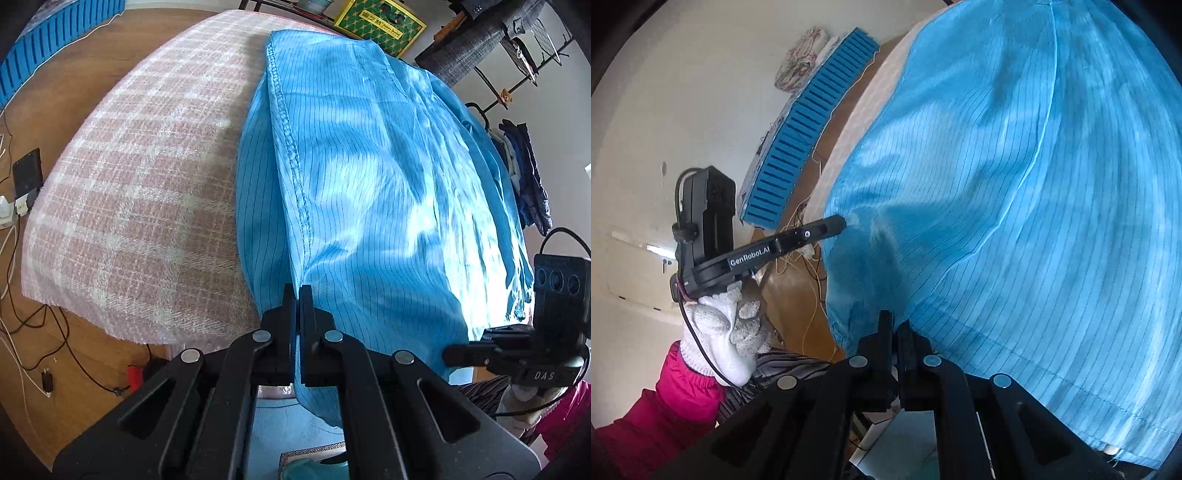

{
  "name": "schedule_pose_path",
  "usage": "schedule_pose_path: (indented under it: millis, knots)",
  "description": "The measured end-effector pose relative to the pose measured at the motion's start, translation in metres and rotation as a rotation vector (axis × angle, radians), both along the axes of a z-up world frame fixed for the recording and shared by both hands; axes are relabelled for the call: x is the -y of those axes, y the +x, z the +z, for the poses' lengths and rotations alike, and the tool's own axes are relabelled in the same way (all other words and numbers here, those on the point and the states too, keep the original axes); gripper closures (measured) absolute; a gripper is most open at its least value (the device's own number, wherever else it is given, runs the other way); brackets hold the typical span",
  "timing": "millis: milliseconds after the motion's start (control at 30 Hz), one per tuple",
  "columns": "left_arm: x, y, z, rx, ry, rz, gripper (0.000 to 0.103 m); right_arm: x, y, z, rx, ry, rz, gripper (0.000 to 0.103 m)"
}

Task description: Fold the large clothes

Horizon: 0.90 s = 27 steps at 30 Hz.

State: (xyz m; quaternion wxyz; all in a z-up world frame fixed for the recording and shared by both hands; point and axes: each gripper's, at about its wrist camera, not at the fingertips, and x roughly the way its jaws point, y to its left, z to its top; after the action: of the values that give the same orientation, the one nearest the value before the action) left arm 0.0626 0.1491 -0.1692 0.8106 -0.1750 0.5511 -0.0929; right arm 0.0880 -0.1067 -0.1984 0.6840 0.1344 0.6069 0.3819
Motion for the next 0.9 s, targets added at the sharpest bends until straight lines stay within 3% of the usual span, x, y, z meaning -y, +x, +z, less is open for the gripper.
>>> schedule_pose_path:
  millis: [200,300,333,367,400,433,467,633,700,800,833,867,900]
  knots:
    - [-0.004,-0.001,0.002,0.01,0.021,0.021,0.103,-0.003,0.003,-0.017,-0.037,-0.035,0.0,0.102]
    - [-0.013,-0.001,0.001,0.0,-0.016,0.055,0.101,-0.006,0.004,-0.013,-0.038,-0.037,0.004,0.096]
    - [-0.017,-0.001,0.002,0.002,-0.023,0.07,0.093,-0.007,0.003,-0.01,-0.026,-0.049,0.018,0.086]
    - [-0.021,0.0,0.003,0.004,-0.024,0.09,0.073,-0.007,0.0,-0.006,-0.015,-0.062,0.032,0.079]
    - [-0.026,0.001,0.002,0.003,-0.038,0.109,0.06,-0.004,-0.003,-0.002,-0.004,-0.064,0.044,0.075]
    - [-0.03,0.003,-0.001,-0.006,-0.067,0.125,0.043,-0.001,-0.008,0.004,0.011,-0.063,0.06,0.075]
    - [-0.035,0.006,-0.003,-0.017,-0.101,0.139,0.042,0.0,-0.013,0.012,0.031,-0.063,0.078,0.075]
    - [-0.05,0.018,-0.019,-0.06,-0.229,0.208,0.042,0.013,-0.026,0.056,0.243,-0.077,0.079,0.075]
    - [-0.047,0.024,-0.026,-0.082,-0.242,0.2,0.042,0.023,-0.021,0.066,0.3,-0.092,0.039,0.075]
    - [-0.038,0.029,-0.024,-0.053,-0.2,0.175,0.044,0.022,0.001,0.063,0.328,-0.145,-0.003,0.075]
    - [-0.035,0.03,-0.024,-0.052,-0.189,0.163,0.064,0.023,0.006,0.058,0.336,-0.173,-0.016,0.075]
    - [-0.033,0.032,-0.027,-0.063,-0.203,0.155,0.098,0.022,0.011,0.052,0.334,-0.199,-0.029,0.075]
    - [-0.032,0.032,-0.029,-0.07,-0.231,0.157,0.1,0.026,0.019,0.045,0.32,-0.213,-0.037,0.075]
